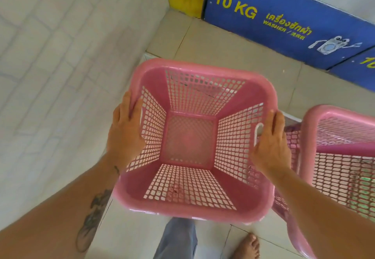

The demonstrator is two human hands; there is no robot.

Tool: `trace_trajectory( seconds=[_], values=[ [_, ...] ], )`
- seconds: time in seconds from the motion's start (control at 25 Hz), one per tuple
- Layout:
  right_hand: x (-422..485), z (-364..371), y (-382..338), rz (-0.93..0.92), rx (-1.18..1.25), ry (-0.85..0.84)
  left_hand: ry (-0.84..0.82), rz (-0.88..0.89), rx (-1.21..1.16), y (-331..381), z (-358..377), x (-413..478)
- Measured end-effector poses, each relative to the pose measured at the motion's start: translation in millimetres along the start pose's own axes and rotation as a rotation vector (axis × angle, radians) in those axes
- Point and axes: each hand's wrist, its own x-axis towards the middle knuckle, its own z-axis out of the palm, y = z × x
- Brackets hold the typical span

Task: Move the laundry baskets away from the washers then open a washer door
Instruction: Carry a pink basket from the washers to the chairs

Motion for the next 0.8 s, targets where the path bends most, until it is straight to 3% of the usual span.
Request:
trace_trajectory(
  seconds=[0.2, 0.44, 0.6, 0.8],
  values=[
    [-4.6, -34.5, -22.8, -0.073, -0.069, -0.033, 0.040, -0.106, -0.001, -7.0, -33.5, -32.6],
    [-52.4, -131.6, -61.6, -0.311, -0.128, -0.121, 0.143, -0.327, -0.097, -11.8, -127.5, -125.1],
    [-90.3, -191.8, -73.2, -0.453, -0.183, -0.101, 0.180, -0.448, -0.155, 13.6, -179.6, -213.4],
    [-150.2, -251.8, -65.1, -0.730, -0.189, -0.049, 0.391, -0.594, -0.185, 76.7, -241.3, -336.5]
  ],
)
